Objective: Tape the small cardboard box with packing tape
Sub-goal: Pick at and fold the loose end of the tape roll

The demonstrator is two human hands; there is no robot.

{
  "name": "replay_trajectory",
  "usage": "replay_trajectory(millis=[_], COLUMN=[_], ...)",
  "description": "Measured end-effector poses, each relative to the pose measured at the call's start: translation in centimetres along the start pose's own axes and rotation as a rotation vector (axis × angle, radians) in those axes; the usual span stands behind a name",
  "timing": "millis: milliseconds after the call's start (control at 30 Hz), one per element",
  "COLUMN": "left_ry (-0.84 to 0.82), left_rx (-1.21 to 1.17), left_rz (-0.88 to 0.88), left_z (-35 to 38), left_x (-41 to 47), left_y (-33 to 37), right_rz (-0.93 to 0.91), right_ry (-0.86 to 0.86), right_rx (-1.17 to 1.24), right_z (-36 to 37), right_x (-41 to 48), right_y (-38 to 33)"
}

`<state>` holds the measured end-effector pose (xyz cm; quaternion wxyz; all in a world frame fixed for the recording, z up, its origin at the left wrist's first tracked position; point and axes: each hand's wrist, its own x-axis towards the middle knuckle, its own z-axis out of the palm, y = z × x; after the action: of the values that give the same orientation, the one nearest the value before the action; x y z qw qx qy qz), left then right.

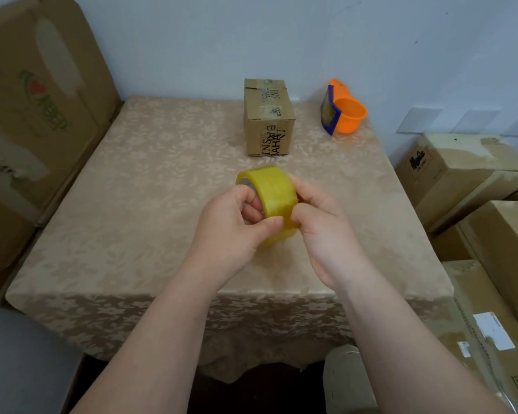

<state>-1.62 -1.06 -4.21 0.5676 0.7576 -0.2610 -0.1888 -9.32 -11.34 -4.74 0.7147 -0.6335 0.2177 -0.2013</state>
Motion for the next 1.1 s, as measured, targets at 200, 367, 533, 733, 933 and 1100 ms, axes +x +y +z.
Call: replay_trajectory(millis=[200, 367, 533, 733, 933, 1100], left_ry=[0.106, 0.115, 0.091, 0.039, -0.002, -0.048], left_rx=[0.240, 0.319, 0.353, 0.430, 0.433, 0.434], left_rz=[0.057, 0.069, 0.072, 0.117, 0.118, 0.137], left_z=[-0.4, -0.5, -0.6, -0.8, -0.9, -1.0], left_x=[0.3, 0.2, 0.1, 0.1, 0.0, 0.0], left_y=[-0.4, -0.3, -0.1, 0.0, 0.0, -0.1], right_rz=[-0.273, -0.457, -0.541, -0.466, -0.404, -0.375], right_ry=[0.249, 0.286, 0.308, 0.266, 0.207, 0.174], right_rx=[-0.715, -0.920, -1.061, -1.044, -1.049, -1.096], right_z=[-0.5, -0.5, -0.4, -0.3, -0.3, -0.2], right_x=[-0.3, -0.5, -0.5, -0.7, -0.8, -1.0], right_y=[0.4, 0.8, 1.0, 0.6, 0.2, -0.2])
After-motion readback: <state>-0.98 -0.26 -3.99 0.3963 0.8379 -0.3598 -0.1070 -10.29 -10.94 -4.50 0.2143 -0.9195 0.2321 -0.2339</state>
